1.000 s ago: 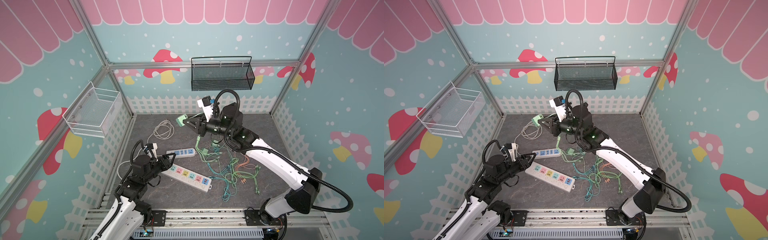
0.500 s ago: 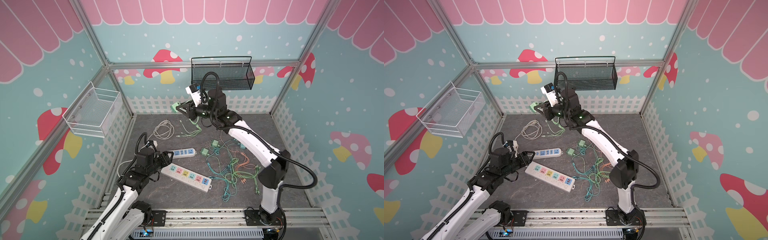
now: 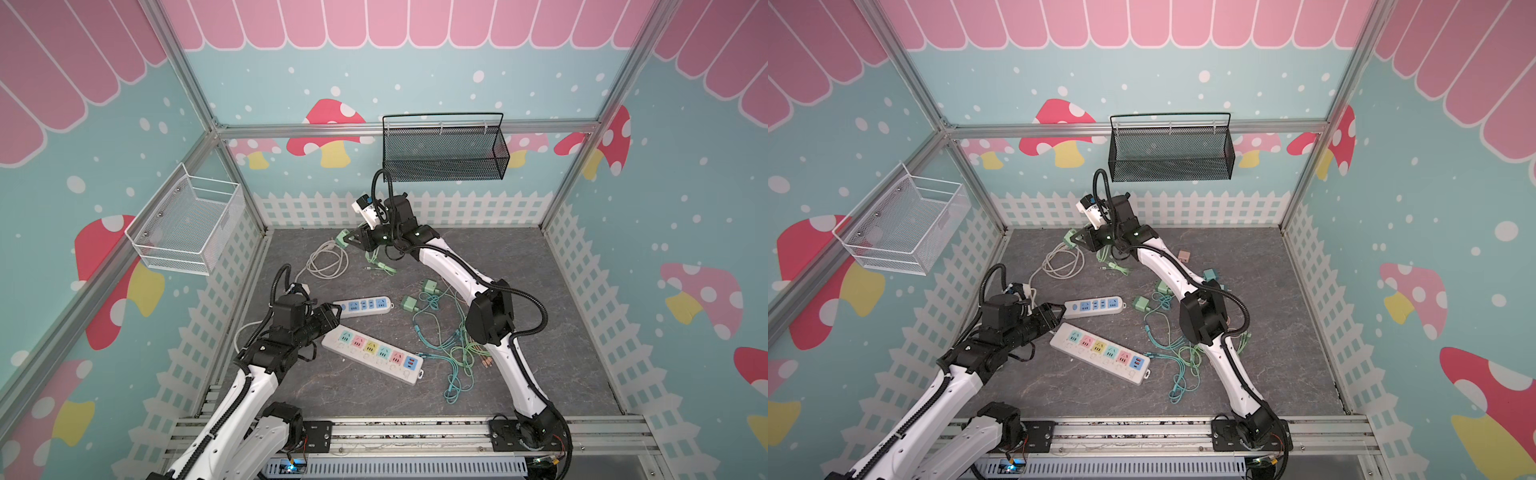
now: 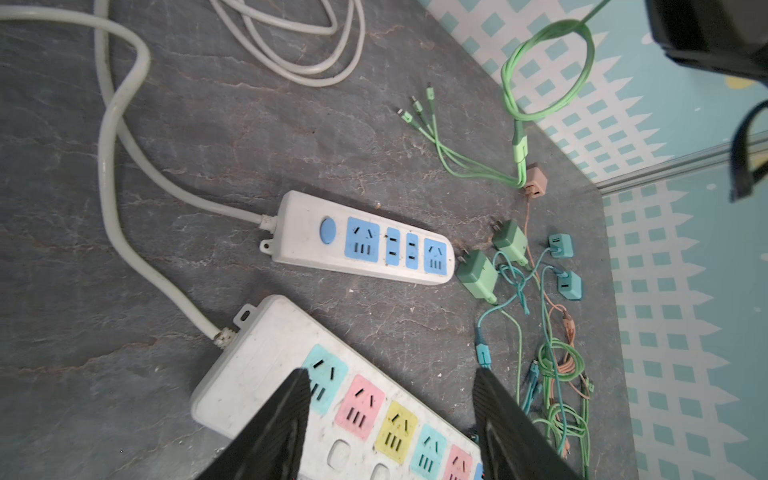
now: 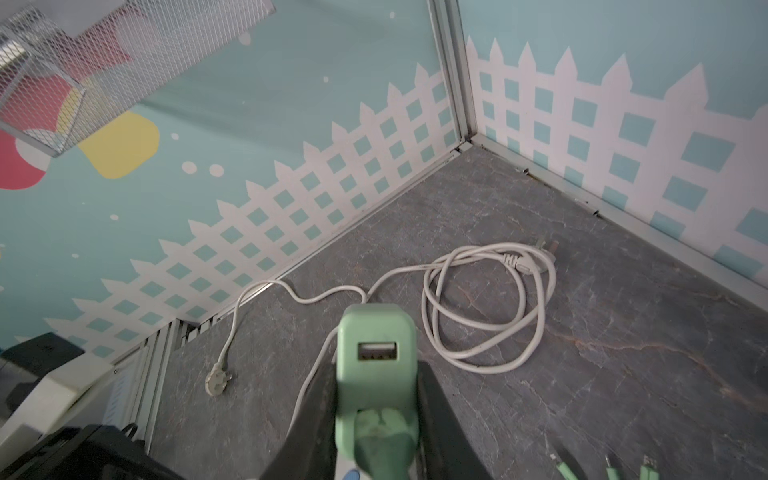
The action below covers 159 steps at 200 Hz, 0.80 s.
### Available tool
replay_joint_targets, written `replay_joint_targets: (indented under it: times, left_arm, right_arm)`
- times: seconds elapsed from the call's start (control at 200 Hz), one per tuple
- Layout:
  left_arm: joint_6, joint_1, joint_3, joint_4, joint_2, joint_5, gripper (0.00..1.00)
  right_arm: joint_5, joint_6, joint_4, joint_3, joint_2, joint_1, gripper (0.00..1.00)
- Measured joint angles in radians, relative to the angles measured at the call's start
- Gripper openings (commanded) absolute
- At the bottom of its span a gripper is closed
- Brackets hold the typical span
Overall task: Insert the plug
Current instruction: 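Open the left gripper and lift the charger away with the right gripper, then carry the light green charger down over the small power strip with the right gripper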
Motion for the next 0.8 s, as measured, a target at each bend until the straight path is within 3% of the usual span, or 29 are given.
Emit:
replay_joint_targets:
  times: [0.53, 0.795]
  left_arm:
    - [0.010, 0.076, -0.011, 0.109, 0.307, 0.022, 0.47]
    - [0.026, 0.092, 0.009, 0.182, 0.439, 0.044, 0.34]
  right_arm:
    - [0.034, -0.380, -0.240, -0.266, -0.099, 0.042, 0.08]
    - [0.037, -0.505, -0.283, -0.312, -0.135, 0.072, 0.07]
